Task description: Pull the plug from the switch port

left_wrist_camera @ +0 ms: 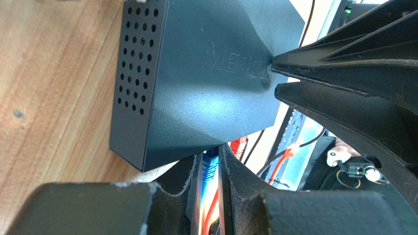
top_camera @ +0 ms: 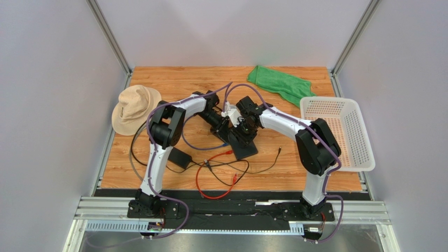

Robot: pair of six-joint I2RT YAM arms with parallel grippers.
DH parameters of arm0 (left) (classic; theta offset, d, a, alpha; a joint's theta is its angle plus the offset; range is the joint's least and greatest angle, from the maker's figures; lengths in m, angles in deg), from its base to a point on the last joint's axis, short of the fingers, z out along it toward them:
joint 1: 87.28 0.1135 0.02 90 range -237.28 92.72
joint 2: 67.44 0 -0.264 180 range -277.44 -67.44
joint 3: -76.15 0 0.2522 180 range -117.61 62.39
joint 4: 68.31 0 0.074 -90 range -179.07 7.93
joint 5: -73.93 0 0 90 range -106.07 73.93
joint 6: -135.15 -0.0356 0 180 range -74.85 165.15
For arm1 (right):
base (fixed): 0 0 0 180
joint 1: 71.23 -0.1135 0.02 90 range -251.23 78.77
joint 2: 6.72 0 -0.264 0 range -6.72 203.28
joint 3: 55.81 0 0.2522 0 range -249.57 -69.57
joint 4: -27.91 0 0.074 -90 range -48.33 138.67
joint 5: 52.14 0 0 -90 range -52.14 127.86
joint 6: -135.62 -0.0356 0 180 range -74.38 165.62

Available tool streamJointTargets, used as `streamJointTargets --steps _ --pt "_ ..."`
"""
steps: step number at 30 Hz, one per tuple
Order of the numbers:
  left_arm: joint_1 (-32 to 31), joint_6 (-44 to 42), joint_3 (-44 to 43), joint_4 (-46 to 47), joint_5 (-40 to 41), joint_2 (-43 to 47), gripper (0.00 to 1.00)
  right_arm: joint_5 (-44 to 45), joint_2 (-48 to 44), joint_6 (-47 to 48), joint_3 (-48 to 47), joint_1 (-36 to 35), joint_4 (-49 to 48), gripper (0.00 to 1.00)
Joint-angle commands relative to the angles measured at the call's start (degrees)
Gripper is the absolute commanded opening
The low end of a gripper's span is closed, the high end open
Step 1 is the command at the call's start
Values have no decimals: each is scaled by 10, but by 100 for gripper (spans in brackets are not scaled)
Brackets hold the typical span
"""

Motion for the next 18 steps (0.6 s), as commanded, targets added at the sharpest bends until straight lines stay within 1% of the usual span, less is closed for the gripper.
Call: streamJointTargets --steps 1,9,13,18 --pt "-3 -4 17 -22 100 21 0 21 23 17 0 -4 -3 33" --pt "-3 -3 15 -38 145 28 0 24 23 19 0 -8 -3 33" --pt "-3 -11 24 -31 146 37 0 27 21 20 1 -10 -5 33" --pt "4 -25 10 -46 132 79 0 28 20 21 3 -12 -4 33"
